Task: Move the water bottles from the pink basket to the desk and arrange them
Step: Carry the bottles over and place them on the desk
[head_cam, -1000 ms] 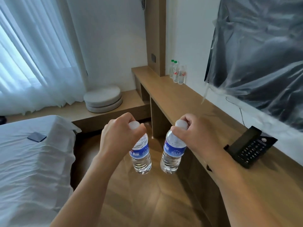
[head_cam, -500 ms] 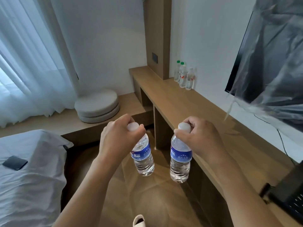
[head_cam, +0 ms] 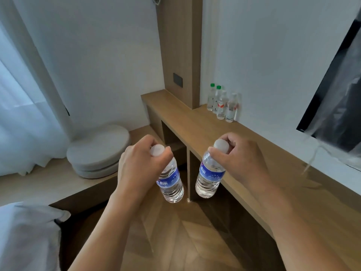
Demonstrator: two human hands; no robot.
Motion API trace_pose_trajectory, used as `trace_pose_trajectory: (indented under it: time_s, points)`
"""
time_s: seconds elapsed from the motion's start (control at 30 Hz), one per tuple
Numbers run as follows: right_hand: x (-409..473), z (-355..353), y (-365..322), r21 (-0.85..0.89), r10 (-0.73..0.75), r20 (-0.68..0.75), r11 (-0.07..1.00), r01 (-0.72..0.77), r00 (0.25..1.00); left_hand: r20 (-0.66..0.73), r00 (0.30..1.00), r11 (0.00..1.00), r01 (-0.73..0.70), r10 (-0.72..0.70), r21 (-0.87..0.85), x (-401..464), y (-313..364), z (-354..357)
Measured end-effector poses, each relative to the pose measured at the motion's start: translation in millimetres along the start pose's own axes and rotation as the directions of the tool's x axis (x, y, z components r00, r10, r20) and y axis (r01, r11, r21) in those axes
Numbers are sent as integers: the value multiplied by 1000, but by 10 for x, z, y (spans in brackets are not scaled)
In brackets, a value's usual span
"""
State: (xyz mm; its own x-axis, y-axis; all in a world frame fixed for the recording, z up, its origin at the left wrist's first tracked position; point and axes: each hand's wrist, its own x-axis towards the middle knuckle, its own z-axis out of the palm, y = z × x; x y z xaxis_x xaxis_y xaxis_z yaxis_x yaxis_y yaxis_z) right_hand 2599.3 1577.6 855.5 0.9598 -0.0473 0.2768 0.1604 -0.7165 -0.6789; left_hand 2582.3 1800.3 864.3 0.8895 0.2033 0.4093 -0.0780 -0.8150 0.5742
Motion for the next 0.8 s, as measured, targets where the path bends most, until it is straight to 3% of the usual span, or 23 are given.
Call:
trace_pose_trajectory:
  time_s: [0.53, 0.63, 0.8]
  points:
    - [2454, 1559, -361, 133, -1, 131, 991, -17, 991, 92, 995, 998, -32, 28, 48, 2474, -1157, 473]
    - [2933, 1798, -476, 119, 6, 133, 993, -22, 991, 58, 998, 1000, -21, 21, 8, 2973, -1383, 522]
    - [3581, 2229, -544, 88, 75, 125, 992, -86, 989, 114, 993, 1000, 5, -7, 16, 3759, -1825, 771]
